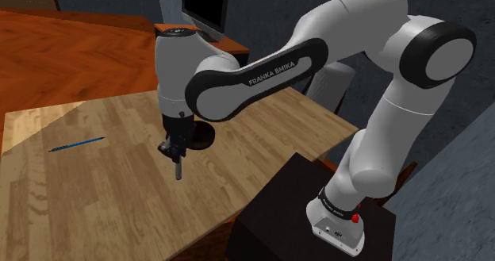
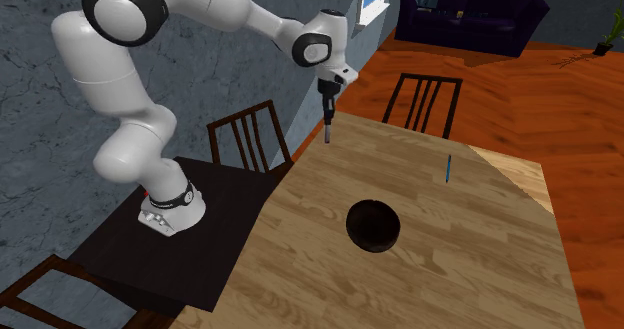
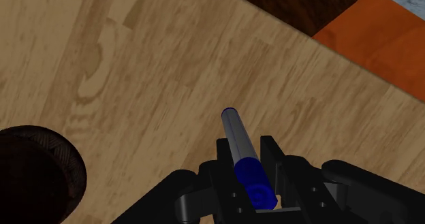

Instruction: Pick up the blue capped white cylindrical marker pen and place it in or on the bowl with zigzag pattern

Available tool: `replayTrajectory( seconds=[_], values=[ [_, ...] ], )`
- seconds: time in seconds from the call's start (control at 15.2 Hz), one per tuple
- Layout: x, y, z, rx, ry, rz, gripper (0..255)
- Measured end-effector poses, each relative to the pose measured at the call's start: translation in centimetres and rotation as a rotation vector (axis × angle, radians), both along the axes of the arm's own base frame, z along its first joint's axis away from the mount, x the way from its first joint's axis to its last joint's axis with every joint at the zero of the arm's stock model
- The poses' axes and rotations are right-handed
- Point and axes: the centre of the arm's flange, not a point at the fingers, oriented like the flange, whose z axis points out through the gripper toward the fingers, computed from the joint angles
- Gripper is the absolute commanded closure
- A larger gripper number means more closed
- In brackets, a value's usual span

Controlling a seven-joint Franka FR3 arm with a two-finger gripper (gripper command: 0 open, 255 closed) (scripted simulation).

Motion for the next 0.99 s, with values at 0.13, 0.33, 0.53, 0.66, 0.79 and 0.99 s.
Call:
replayTrajectory(
  seconds=[0.13, 0.33, 0.53, 0.66, 0.79, 0.99],
  values=[
    [1.5, -2.2, 0.8, 0.001, 0.0, -0.001, 255],
    [4.2, -5.3, 0.9, 0.001, 0.0, -0.001, 255],
    [6.3, -8.5, 1.3, 0.001, 0.0, -0.001, 255],
    [8.2, -10.3, 1.6, 0.001, 0.001, -0.001, 255],
    [9.7, -12.4, 1.9, 0.0, 0.0, 0.0, 255],
    [11.9, -15.6, 2.4, 0.001, 0.0, 0.0, 255]
  ],
)
